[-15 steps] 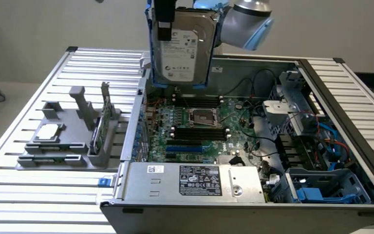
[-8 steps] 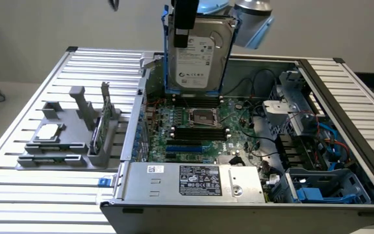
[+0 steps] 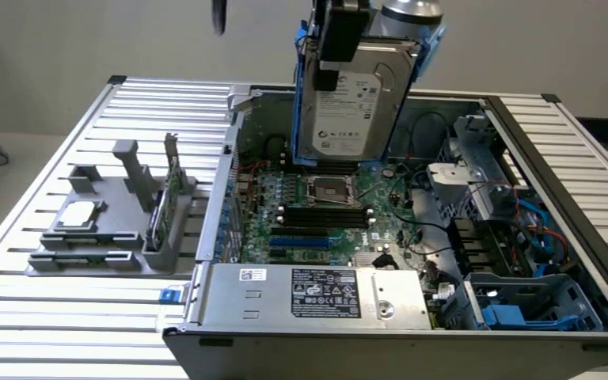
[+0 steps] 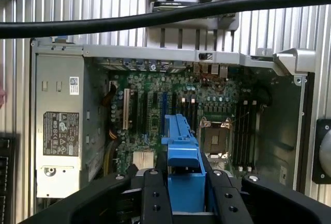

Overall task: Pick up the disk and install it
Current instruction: 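Pick up the disk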

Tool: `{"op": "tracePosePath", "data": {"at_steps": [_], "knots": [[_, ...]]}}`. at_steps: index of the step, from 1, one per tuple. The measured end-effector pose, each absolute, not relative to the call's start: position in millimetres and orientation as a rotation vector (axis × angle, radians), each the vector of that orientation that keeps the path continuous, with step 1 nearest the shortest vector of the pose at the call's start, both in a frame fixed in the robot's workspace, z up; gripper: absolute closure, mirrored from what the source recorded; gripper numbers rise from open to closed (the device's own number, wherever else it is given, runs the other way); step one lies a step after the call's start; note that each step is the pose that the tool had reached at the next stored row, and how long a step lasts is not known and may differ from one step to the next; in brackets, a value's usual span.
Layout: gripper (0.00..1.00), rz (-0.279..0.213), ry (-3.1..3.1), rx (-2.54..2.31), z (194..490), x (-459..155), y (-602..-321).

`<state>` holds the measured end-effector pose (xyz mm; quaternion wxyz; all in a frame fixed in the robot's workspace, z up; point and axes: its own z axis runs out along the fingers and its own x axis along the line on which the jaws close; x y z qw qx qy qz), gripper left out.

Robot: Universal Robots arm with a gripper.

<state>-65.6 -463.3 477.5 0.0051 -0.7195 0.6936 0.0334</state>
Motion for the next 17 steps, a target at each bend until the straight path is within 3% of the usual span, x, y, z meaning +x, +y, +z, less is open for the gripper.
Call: {"op": "tracePosePath", "data": {"at_steps": [17], "knots": [[0.67, 0.105, 2.172, -2.253, 473, -21, -510]]}}
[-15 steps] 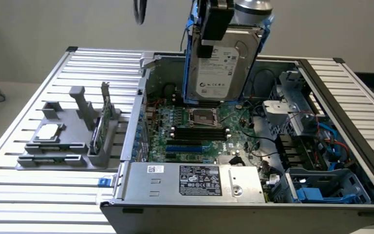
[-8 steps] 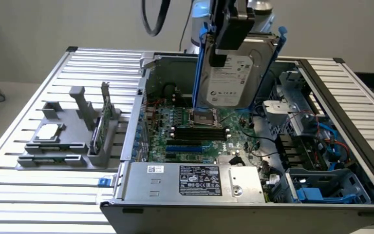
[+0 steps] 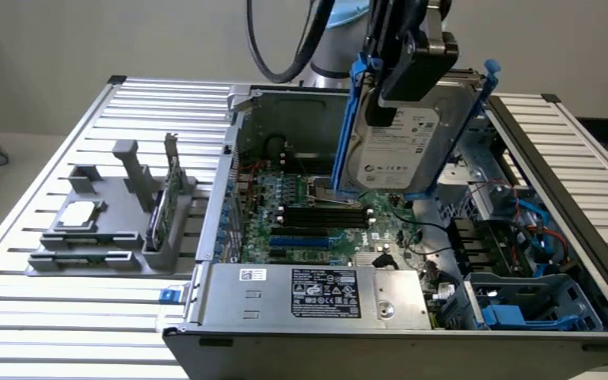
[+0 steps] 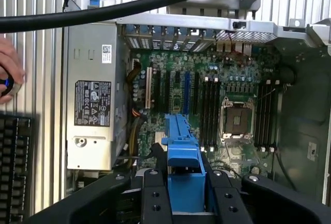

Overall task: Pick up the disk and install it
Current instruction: 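Pick up the disk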

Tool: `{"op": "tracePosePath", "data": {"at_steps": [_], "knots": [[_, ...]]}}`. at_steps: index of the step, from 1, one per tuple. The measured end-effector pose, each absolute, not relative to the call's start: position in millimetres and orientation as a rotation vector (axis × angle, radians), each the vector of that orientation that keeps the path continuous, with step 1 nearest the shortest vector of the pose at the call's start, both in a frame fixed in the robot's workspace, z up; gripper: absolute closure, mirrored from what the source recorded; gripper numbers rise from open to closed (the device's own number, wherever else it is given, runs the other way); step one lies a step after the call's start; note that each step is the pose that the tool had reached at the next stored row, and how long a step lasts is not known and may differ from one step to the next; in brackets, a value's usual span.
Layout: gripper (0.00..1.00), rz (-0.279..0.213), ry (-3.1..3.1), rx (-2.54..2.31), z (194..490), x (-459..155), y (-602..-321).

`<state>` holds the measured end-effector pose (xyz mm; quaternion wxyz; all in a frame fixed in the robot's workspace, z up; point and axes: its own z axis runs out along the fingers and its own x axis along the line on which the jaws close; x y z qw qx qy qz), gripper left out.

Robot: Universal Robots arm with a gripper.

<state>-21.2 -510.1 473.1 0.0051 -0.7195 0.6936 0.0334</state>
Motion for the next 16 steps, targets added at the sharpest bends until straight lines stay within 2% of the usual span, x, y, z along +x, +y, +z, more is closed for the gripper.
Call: {"op": "tracePosePath", "data": {"at_steps": [16], "knots": [[0.67, 0.105, 2.172, -2.253, 468, 20, -556]]}}
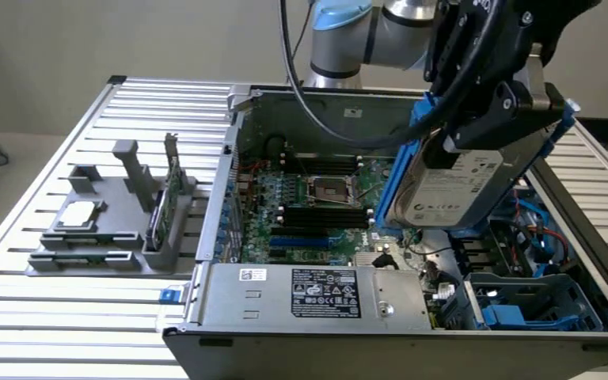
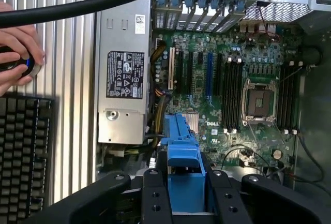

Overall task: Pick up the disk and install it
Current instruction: 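Pick up the disk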

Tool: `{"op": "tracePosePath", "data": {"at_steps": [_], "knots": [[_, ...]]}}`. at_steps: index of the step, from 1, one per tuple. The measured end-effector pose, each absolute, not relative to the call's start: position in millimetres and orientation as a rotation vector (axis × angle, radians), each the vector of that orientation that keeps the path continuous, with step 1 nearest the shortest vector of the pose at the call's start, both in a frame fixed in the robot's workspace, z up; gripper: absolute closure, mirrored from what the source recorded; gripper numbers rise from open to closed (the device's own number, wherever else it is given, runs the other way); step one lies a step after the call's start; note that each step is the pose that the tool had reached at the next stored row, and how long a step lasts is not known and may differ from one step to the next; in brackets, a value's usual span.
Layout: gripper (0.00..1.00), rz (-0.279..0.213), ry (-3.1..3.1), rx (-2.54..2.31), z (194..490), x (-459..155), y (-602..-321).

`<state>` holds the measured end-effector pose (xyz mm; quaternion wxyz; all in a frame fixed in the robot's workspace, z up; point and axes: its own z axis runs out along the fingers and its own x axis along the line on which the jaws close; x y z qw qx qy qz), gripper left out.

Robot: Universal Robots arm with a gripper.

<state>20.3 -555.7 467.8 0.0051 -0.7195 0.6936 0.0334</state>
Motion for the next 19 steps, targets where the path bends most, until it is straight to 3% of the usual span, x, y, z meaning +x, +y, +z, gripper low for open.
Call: {"op": "tracePosePath", "data": {"at_steps": [19], "knots": [[0.67, 0.103, 2.173, -2.254, 461, 60, -611]]}}
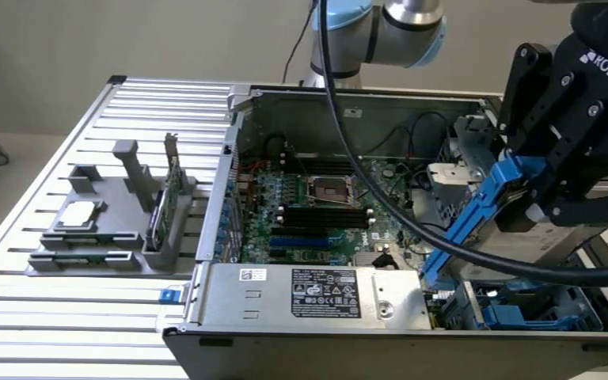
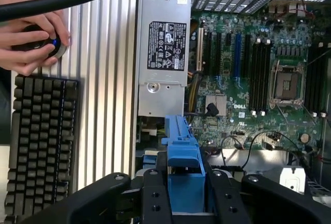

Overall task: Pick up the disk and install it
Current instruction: 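Pick up the disk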

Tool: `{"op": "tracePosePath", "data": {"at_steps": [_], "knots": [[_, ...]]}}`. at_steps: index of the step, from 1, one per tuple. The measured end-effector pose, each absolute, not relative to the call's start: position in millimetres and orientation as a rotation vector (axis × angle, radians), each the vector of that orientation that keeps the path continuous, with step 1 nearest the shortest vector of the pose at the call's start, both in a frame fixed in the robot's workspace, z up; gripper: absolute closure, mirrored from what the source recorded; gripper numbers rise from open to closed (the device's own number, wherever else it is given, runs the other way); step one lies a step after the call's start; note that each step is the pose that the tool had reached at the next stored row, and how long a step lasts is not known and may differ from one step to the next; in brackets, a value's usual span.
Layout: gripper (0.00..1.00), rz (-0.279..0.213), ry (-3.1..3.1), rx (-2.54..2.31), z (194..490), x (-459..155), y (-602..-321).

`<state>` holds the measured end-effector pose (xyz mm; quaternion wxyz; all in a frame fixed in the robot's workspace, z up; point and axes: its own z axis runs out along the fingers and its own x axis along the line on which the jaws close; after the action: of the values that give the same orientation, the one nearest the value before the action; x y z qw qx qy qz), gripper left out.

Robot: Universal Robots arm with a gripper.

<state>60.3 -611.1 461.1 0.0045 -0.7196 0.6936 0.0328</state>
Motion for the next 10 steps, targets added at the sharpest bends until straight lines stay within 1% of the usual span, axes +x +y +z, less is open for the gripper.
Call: {"op": "tracePosePath", "data": {"at_steps": [2, 10], "knots": [[0.67, 0.103, 2.173, -2.254, 460, 66, -615], [0.67, 0.103, 2.173, -2.254, 456, 100, -615]]}}
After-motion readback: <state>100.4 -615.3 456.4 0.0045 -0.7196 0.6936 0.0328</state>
